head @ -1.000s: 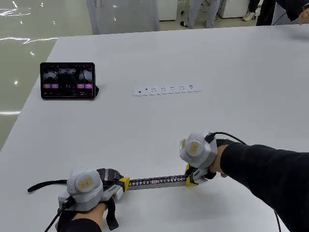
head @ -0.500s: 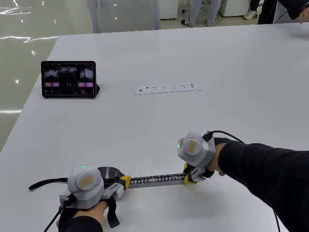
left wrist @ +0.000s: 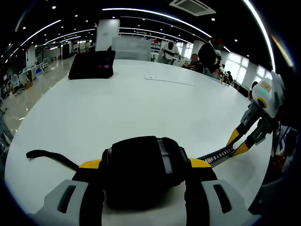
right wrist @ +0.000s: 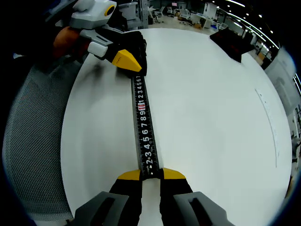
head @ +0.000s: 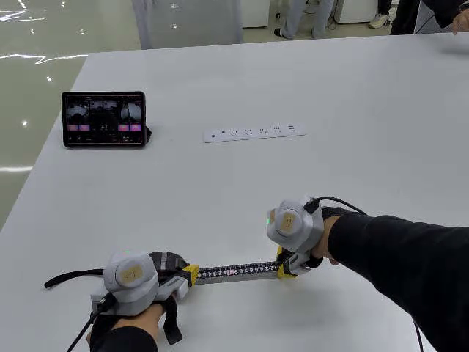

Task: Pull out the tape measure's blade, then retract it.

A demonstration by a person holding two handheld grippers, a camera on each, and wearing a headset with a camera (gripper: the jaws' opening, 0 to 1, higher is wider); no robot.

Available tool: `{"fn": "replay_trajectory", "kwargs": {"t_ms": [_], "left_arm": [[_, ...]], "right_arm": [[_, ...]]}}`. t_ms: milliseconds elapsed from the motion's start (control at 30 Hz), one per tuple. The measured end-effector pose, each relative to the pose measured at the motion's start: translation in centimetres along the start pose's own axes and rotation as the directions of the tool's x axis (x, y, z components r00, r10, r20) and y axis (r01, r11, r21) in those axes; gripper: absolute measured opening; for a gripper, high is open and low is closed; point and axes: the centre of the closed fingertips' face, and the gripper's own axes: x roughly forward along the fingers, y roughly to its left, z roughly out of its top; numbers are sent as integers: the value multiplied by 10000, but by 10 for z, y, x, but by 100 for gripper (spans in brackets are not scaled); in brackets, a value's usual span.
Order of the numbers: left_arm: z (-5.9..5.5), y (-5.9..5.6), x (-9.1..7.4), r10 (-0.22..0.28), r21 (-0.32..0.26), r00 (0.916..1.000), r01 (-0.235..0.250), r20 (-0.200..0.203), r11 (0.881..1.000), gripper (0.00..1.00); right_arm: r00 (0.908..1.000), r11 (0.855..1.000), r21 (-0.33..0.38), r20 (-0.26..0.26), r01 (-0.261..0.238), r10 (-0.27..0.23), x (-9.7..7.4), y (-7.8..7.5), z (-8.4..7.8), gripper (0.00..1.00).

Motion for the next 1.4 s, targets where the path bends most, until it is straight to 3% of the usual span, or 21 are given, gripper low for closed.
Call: {"fn": "replay_trajectory", "kwargs": {"t_ms": [1400], "left_arm": [[-1, 0, 0, -56, -119, 10000, 56, 18, 9999, 66]], "right_arm": [[10000, 10000, 45, 35, -21, 21, 4, 1, 10, 10]]}}
